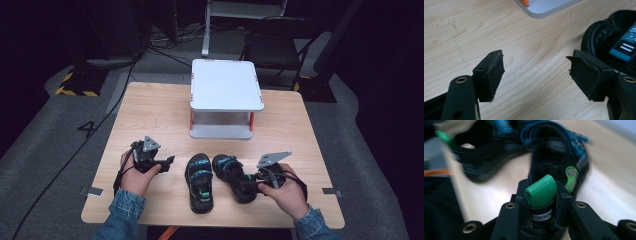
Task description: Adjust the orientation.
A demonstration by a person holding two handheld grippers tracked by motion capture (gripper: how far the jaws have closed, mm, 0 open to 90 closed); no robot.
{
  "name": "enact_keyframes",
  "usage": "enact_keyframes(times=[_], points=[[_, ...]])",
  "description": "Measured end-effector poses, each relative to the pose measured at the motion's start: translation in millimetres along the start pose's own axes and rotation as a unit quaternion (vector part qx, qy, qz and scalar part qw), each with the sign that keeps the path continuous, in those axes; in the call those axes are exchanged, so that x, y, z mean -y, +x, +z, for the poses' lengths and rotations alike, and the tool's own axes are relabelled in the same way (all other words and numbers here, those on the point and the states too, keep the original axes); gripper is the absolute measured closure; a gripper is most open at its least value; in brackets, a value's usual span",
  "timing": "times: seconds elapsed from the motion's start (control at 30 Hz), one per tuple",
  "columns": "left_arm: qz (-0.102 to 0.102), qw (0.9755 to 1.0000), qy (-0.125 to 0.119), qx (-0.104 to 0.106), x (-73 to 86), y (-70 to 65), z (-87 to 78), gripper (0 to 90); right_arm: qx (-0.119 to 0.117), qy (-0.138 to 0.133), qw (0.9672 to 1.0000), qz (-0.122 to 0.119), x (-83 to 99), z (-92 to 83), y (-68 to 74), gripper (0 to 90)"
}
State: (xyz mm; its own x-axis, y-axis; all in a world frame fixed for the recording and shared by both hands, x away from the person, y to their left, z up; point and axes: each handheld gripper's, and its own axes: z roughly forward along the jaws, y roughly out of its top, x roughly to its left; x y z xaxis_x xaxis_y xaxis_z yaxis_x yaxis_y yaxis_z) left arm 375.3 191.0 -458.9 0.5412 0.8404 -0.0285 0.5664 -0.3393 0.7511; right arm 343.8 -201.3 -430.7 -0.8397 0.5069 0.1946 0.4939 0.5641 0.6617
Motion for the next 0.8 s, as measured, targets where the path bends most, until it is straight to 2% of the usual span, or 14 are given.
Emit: enact_keyframes(times=[0.03,0.17,0.3,0.33,0.37,0.4,0.43,0.5,0.53,0.57,0.67,0.7,0.77,0.8], points=[[0.001,1.0000,-0.003,0.000,-0.7,-0.1,0.7,27.5,0.000,0.000,1.0000,0.000,0.0,0.0,0.0,70.8],[0.006,1.0000,-0.002,0.006,-3.6,-1.5,3.9,27.5,-0.010,0.014,0.9998,-0.011,-1.1,16.8,27.5,70.1],[0.007,0.9999,0.000,0.011,-6.1,-1.9,6.8,27.5,-0.022,-0.014,0.9997,-0.003,0.8,23.2,32.5,70.4],[0.007,0.9999,-0.001,0.009,-6.8,-1.8,7.7,27.5,-0.012,-0.036,0.9993,-0.001,2.0,24.7,31.9,71.1],[0.009,0.9999,-0.001,0.009,-7.4,-1.5,8.3,27.5,0.002,-0.044,0.9990,-0.009,2.1,24.6,33.2,71.3],[0.007,0.9999,-0.002,0.010,-7.9,-2.0,8.9,27.5,0.024,-0.056,0.9978,-0.028,1.6,24.5,35.3,71.4],[0.007,0.9999,-0.002,0.010,-7.9,-2.0,8.9,27.5,0.024,-0.056,0.9978,-0.028,1.6,24.5,35.3,71.4],[0.006,0.9999,-0.003,0.010,-9.1,-2.9,10.1,27.5,0.052,-0.077,0.9946,-0.048,0.1,25.9,38.5,71.5],[0.007,0.9999,-0.002,0.012,-9.7,-3.1,10.5,27.5,0.056,-0.084,0.9936,-0.050,0.4,28.3,38.2,71.5],[0.010,0.9999,-0.001,0.012,-10.9,-3.8,10.7,27.5,0.055,-0.071,0.9945,-0.054,2.3,34.1,37.9,71.4],[0.006,0.9998,-0.007,0.016,-11.6,-3.8,10.2,27.5,0.063,-0.067,0.9936,-0.065,7.0,38.3,40.7,69.9],[0.004,0.9998,-0.007,0.015,-11.9,-2.6,9.4,27.5,0.048,-0.049,0.9956,-0.064,7.9,42.4,44.4,53.3],[0.000,0.9998,-0.012,0.016,-11.8,-0.4,9.0,27.6,0.032,-0.036,0.9963,-0.071,4.5,41.3,48.4,38.3],[0.000,0.9998,-0.012,0.016,-11.8,-0.4,9.0,27.5,0.021,-0.032,0.9971,-0.065,2.1,38.0,49.5,32.9]])
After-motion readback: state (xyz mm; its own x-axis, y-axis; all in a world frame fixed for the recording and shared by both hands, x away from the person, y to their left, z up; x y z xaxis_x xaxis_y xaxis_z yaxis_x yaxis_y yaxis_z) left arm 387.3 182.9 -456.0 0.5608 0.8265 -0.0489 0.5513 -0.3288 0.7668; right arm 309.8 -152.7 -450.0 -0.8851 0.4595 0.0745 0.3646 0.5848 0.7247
